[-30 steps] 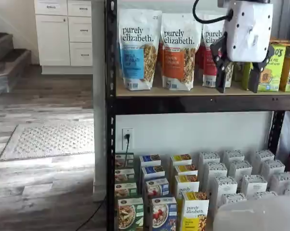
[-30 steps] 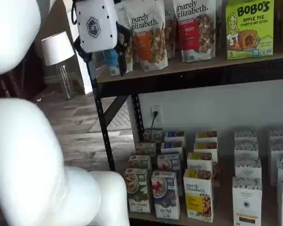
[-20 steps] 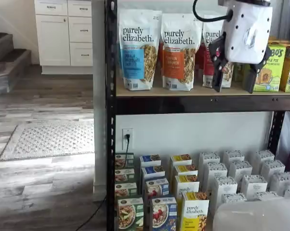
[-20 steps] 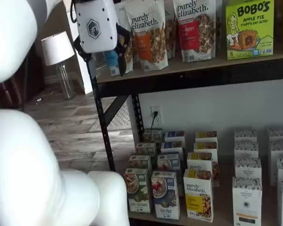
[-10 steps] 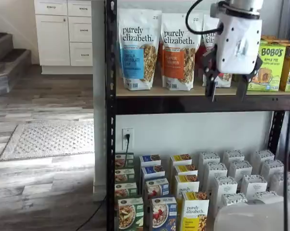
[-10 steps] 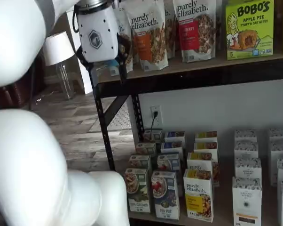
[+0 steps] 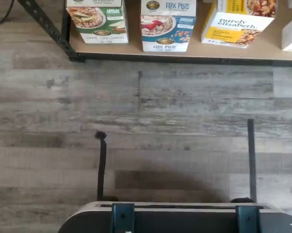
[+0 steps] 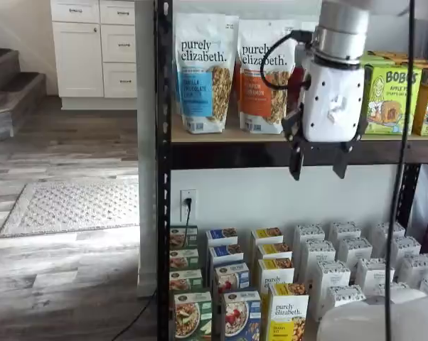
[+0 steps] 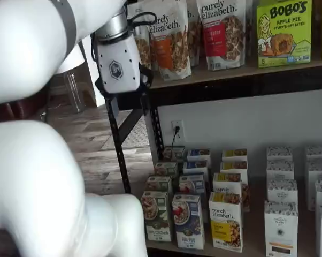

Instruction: Pick up the blue and white box that is on the bottom shelf, the second box from the left

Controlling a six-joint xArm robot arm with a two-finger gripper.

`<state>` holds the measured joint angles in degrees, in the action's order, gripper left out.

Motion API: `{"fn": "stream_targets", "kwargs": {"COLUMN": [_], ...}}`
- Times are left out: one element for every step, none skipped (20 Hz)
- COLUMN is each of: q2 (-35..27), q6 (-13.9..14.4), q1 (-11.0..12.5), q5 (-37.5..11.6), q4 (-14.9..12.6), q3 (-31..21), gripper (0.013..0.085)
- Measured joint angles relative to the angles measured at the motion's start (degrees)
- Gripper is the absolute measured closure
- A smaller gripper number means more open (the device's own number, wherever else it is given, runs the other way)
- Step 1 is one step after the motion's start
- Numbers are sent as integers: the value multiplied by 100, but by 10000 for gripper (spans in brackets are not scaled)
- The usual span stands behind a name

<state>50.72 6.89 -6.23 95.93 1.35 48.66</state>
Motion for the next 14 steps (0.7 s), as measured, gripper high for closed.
{"fn": "stream_targets", "kwargs": {"q2": [-19, -40, -57, -71, -86, -103, -127, -140, -153, -177, -199, -205, -210, -223], "q6": [3, 8, 17, 28, 27, 18, 6, -10, -24, -42, -65, -89, -117, -133], "q1": [-2, -8, -19, -32, -33, -23, -11, 3, 16, 33, 55, 76, 101, 114], "q5": [-70, -170, -261, -348, -429, -514, -621, -707, -766, -842, -929, -1012, -1099, -1169], "q4": [12, 22, 18, 1, 3, 14, 17, 23, 26, 26, 30, 44, 67, 72], "q3": [-73, -172, -257, -335, -410, -486, -581, -651, -700, -768, -840, -902, -966, -1016], "gripper": [130, 130, 130, 130, 130, 130, 130, 130, 130, 130, 130, 130, 130, 130]}}
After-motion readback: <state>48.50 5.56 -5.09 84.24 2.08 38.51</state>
